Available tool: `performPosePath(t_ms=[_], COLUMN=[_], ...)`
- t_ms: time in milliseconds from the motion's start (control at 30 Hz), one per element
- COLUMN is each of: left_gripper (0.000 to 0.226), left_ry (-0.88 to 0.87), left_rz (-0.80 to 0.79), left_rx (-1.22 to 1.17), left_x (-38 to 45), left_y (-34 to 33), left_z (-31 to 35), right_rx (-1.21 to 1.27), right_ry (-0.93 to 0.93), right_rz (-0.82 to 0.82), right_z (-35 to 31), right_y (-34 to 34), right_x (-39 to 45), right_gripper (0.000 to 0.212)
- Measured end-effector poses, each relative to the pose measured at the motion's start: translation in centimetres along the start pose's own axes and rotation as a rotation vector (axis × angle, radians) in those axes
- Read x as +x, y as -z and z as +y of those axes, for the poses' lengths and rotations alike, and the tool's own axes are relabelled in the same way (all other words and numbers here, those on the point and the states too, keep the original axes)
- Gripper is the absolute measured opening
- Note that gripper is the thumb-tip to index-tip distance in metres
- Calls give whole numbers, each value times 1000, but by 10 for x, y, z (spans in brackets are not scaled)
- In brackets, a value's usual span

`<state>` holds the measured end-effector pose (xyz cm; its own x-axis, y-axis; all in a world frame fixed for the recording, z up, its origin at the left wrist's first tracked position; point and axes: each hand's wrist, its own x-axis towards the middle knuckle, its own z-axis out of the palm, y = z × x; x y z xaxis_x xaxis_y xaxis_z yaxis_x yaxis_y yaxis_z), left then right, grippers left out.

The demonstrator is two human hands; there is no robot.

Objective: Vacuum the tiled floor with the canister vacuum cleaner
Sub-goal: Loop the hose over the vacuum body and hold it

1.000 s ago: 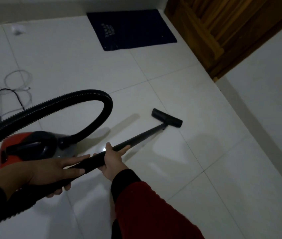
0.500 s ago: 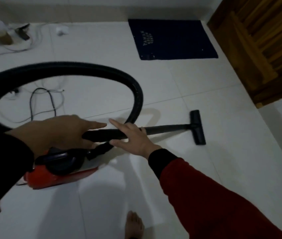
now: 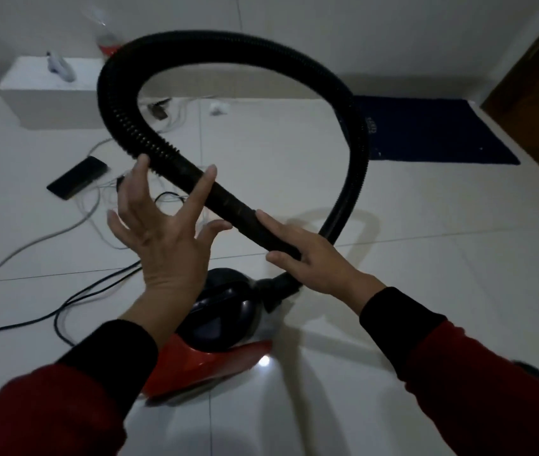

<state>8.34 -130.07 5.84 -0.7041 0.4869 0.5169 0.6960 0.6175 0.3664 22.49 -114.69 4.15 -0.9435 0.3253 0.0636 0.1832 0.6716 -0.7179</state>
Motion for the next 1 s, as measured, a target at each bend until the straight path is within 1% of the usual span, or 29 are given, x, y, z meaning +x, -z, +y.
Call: performPosePath(t_ms=[33, 67, 100, 133, 167, 200, 267, 333, 400, 500, 567, 667, 733, 800, 867, 933, 1000], left_gripper=[65, 69, 74, 80, 84, 85, 83, 81, 81, 81, 83, 82, 70, 52, 38, 39, 48], left_ry=[79, 124, 137, 119, 82, 37, -28, -31, 22, 117, 151, 203, 241, 291, 280, 255, 253], left_rz=[23, 21, -15, -60, -95, -110, -110, -102, -106, -115, -156, -265, -318, -341, -379, -429, -480], left_rx=[-110, -279, -481, -634, -712, -739, -743, -737, -735, -724, -723, -746, -768, -778, -736, -678, -664], left_x=[-7, -12, -16, -20, -23, -25, -30, -36, -42, -53, -61, -81, -96, -104, -107, -107, -107], left_y=[-9, -19, -27, -35, -41, -47, -58, -62, -57, -46, -44, -50, -56, -59, -61, -62, -61], left_z=[-4, -8, -11, -13, -15, -19, -29, -37, -41, -48, -57, -78, -88, -93, -98, -107, -119], right_rx=[-16, -36, -60, -82, -106, -130, -172, -203, -200, -138, -146, -161, -119, -74, -57, -65, -91], right_ry=[46, 94, 135, 164, 183, 198, 218, 245, 257, 262, 259, 285, 293, 285, 276, 266, 245], right_rz=[23, 46, 63, 73, 79, 82, 78, 44, 3, -42, -54, -80, -92, -108, -111, -127, -143], right_z=[4, 8, 13, 19, 25, 31, 40, 41, 33, 18, 15, 15, 15, 15, 15, 14, 12], right_y=[-9, -16, -23, -29, -33, -37, -42, -44, -46, -60, -72, -82, -81, -80, -80, -80, -80], right_x=[1, 1, 1, 1, 1, 1, 1, 2, 5, 10, 14, 22, 28, 31, 32, 32, 34], right_gripper=[61, 61, 62, 64, 67, 69, 73, 78, 82, 81, 83, 83, 82, 80, 80, 81, 84])
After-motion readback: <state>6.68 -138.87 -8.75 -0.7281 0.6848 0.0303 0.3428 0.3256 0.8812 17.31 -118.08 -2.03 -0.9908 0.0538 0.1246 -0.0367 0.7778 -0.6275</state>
